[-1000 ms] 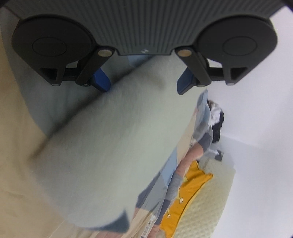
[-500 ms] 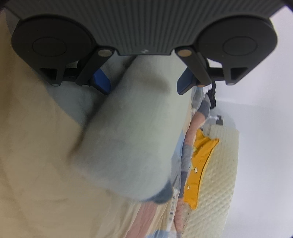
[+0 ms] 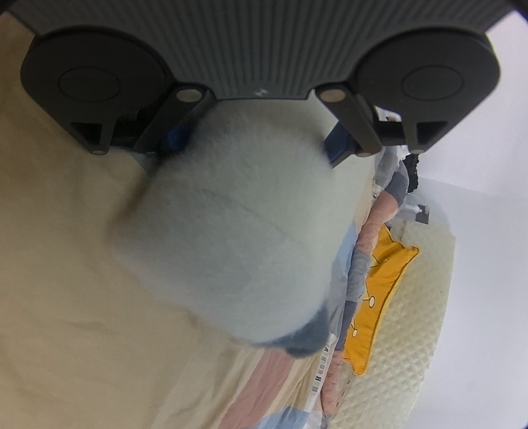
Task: Fold large clothes
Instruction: 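Grasp the sweater edge with both grippers and roll it over the bundle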
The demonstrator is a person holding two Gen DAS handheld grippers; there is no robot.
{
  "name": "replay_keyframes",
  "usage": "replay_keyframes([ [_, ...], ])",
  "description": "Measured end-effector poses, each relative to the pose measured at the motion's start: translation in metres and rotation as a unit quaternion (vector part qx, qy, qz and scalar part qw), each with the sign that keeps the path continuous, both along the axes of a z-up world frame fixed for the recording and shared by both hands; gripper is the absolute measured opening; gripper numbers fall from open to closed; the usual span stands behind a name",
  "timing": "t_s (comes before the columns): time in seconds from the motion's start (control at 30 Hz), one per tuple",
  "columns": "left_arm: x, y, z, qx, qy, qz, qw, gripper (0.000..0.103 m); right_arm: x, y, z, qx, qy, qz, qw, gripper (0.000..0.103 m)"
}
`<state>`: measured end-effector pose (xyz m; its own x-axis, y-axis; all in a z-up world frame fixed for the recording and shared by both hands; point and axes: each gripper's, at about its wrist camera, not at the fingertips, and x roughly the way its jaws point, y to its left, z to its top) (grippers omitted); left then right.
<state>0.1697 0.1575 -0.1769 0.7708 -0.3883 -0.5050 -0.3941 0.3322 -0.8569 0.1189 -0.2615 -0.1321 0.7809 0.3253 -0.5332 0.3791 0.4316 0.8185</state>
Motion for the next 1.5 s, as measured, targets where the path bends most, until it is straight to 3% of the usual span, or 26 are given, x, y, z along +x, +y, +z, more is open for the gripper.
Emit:
replay_keyframes([
  [0.17, 0.001, 0.002, 0.009, 0.038, -0.010, -0.012, 0.9992, 0.057, 0.007, -0.001, 0.001, -0.021, -0.008, 0.007, 1.000, 0.079],
  [0.23, 0.002, 0.000, 0.016, 0.058, -0.012, -0.018, 0.9981, 0.052, 0.007, -0.001, 0.004, -0.043, -0.013, 0.018, 0.999, 0.065],
  [0.4, -0.007, -0.005, 0.033, 0.099, -0.034, -0.029, 0.9940, 0.045, 0.003, 0.001, 0.026, -0.097, -0.041, 0.044, 0.993, 0.048],
  [0.67, -0.022, -0.008, 0.069, 0.102, -0.056, -0.052, 0.9918, 0.044, -0.018, -0.005, 0.065, -0.128, -0.109, 0.054, 0.984, 0.044],
  [0.9, -0.016, -0.033, 0.127, 0.107, -0.106, -0.086, 0.9849, 0.044, -0.019, -0.029, 0.112, -0.119, -0.165, 0.043, 0.978, 0.044],
  [1.13, 0.043, -0.088, 0.195, 0.112, -0.149, -0.116, 0.9756, 0.044, 0.004, -0.079, 0.170, -0.128, -0.227, 0.024, 0.965, 0.044],
  [1.3, 0.107, -0.145, 0.227, 0.114, -0.163, -0.142, 0.9697, 0.044, 0.031, -0.117, 0.209, -0.181, -0.257, 0.010, 0.949, 0.044],
  [1.5, 0.196, -0.225, 0.245, 0.132, -0.173, -0.196, 0.9561, 0.044, 0.074, -0.184, 0.221, -0.209, -0.254, -0.013, 0.944, 0.044],
])
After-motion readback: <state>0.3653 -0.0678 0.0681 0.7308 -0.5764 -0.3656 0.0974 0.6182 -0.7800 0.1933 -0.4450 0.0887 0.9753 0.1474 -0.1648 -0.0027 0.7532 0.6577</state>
